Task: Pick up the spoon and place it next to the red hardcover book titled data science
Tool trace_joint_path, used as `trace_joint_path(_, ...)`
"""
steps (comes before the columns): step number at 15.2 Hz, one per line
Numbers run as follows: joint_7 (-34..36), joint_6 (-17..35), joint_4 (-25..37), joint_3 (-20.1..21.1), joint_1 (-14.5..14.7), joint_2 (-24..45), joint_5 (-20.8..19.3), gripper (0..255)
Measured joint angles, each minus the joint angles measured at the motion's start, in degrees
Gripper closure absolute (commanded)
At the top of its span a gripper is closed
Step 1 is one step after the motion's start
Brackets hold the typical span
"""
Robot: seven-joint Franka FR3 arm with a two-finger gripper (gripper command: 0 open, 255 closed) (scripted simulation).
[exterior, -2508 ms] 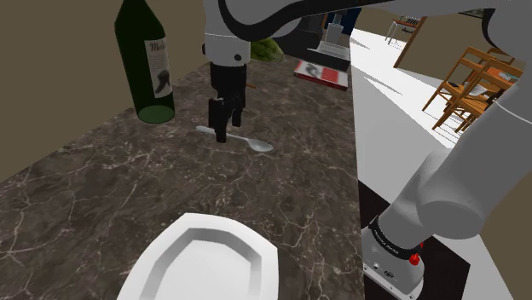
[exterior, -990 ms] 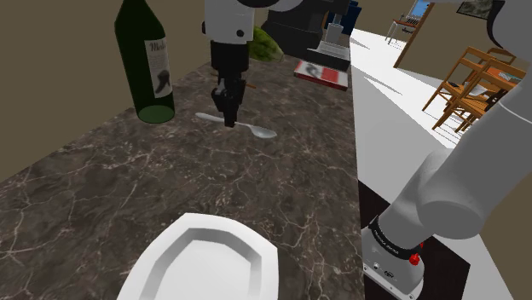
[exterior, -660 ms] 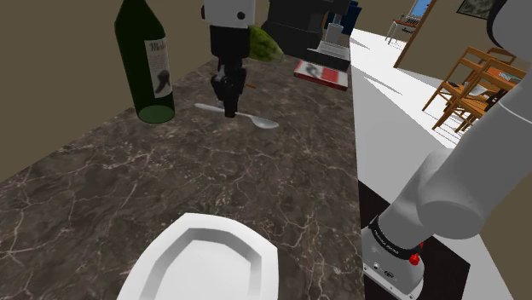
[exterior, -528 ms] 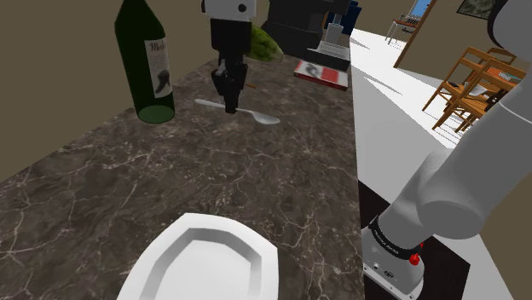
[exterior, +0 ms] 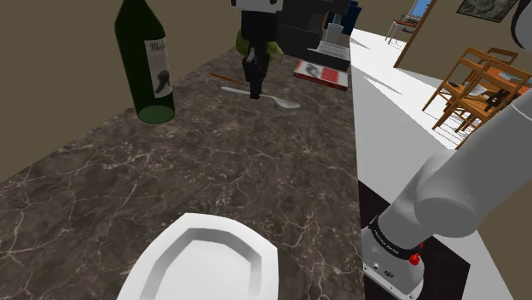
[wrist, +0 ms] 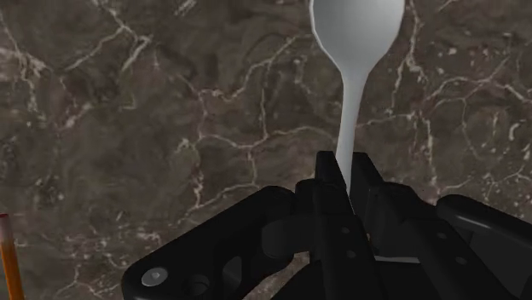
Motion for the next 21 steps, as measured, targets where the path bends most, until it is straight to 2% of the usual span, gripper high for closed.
trace_joint_path(3,-4.4,0.2,-3.0,-2.4,-1.9,-2.3,-0.5,255)
trace_joint_path(10,-13.9,-0.7,-4.8,-8.0,-6.1,-3.9,-2.9,255)
trace_joint_path(16,-22.0,-1.5,-3.6,-12.8,-9.8,-3.1,-5.4,255)
trace_joint_path(21,-29.0,-2.4,0.0,-16.8,-13.0,-0.1,-7.3,255)
